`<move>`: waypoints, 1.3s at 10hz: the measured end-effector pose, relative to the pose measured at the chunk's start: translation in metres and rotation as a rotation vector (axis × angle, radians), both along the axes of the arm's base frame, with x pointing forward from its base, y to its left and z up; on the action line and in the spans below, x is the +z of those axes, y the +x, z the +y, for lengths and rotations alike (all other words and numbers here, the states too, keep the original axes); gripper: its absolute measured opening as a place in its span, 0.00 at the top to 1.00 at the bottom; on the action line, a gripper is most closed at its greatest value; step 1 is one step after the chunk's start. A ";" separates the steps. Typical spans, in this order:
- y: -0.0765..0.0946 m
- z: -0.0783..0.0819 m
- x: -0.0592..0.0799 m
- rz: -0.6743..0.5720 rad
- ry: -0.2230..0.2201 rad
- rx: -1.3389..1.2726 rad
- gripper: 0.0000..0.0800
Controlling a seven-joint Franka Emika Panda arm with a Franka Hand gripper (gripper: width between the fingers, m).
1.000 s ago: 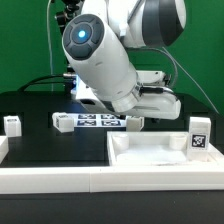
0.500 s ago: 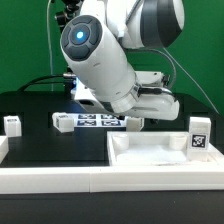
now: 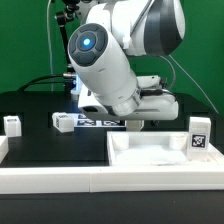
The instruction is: Assemble square table
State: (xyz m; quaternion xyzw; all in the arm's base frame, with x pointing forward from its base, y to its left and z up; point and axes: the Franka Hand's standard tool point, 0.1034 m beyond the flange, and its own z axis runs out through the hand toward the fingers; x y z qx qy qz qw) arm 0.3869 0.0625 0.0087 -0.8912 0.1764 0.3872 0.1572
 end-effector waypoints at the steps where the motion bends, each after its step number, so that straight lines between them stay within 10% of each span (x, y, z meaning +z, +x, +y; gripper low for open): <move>1: 0.000 0.000 0.000 0.000 0.000 -0.001 0.19; 5: -0.010 -0.006 -0.003 0.087 -0.090 -0.101 0.19; 13: -0.005 -0.012 -0.006 0.075 -0.085 -0.111 0.19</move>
Offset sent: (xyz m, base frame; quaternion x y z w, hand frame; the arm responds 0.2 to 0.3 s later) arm -0.0160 -0.0077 -0.0094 -0.0332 -0.0120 0.0950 0.9949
